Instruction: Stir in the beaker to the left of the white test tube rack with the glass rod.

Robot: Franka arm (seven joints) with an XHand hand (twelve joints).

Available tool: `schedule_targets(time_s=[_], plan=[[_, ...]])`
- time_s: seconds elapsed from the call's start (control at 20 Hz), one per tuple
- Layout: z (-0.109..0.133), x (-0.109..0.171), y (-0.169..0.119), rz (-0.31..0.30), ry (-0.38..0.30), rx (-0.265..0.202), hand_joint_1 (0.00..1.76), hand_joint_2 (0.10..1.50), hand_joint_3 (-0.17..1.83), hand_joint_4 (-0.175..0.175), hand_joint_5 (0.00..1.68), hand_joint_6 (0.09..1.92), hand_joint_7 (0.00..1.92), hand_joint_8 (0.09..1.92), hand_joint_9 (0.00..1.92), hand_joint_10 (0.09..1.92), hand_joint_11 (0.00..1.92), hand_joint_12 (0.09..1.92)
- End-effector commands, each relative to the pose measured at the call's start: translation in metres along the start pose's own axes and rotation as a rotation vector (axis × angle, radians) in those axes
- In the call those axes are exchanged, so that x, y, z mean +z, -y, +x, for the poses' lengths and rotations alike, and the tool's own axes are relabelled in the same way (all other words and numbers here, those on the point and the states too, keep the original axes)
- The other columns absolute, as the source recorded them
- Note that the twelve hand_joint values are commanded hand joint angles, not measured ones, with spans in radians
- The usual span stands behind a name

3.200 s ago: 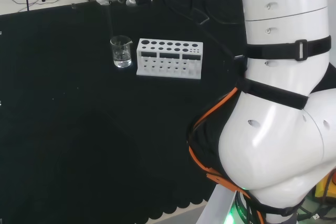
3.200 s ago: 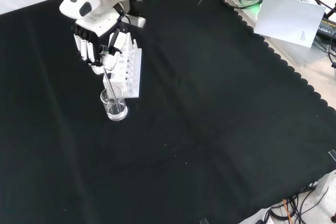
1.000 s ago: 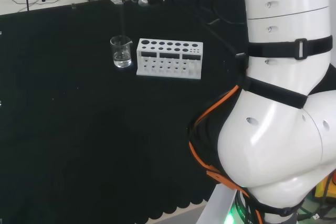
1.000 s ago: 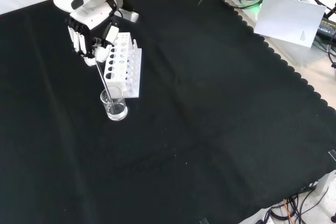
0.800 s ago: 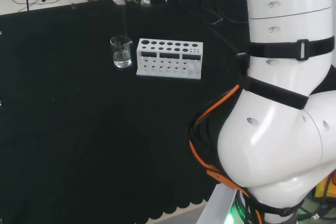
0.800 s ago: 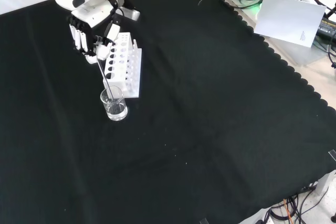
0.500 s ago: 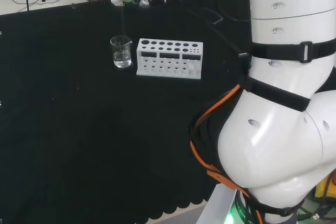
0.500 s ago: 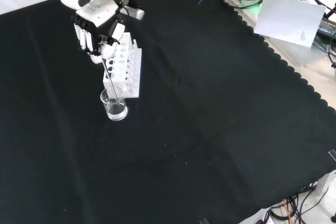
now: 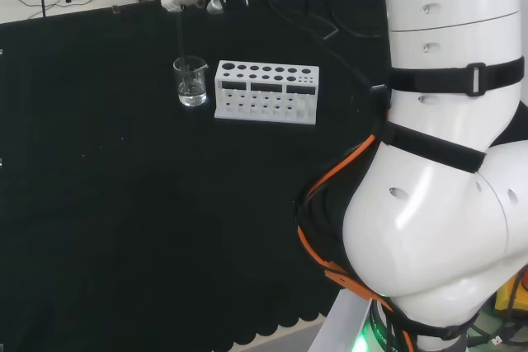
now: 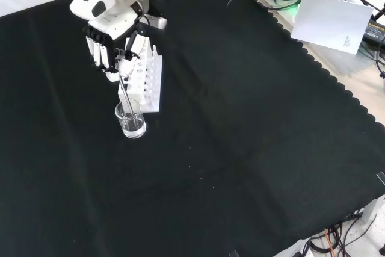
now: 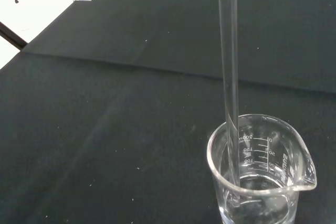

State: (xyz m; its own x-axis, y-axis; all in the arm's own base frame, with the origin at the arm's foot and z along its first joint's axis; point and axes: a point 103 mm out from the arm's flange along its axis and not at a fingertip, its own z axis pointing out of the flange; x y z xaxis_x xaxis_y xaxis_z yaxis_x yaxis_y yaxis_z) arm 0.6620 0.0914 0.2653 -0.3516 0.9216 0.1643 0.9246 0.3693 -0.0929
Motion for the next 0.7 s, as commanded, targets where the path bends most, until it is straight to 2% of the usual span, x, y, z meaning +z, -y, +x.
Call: schedule_targets(time_s=[0.05,0.45,0.7], plan=[[-0.014,0.000,-0.007,-0.001,-0.008,0.017,1.31,1.10,-0.17,-0.175,1.34,0.09,1.22,0.95,1.72,0.69,1.31,0.82],[-0.035,-0.009,0.013,-0.016,-0.005,0.065,1.31,1.10,-0.17,-0.175,1.34,0.09,1.22,0.95,1.72,0.69,1.31,0.82],[-0.027,-0.017,0.023,-0.032,-0.010,0.067,1.31,1.10,-0.17,-0.175,1.34,0.09,1.22,0.95,1.72,0.69,1.31,0.82]])
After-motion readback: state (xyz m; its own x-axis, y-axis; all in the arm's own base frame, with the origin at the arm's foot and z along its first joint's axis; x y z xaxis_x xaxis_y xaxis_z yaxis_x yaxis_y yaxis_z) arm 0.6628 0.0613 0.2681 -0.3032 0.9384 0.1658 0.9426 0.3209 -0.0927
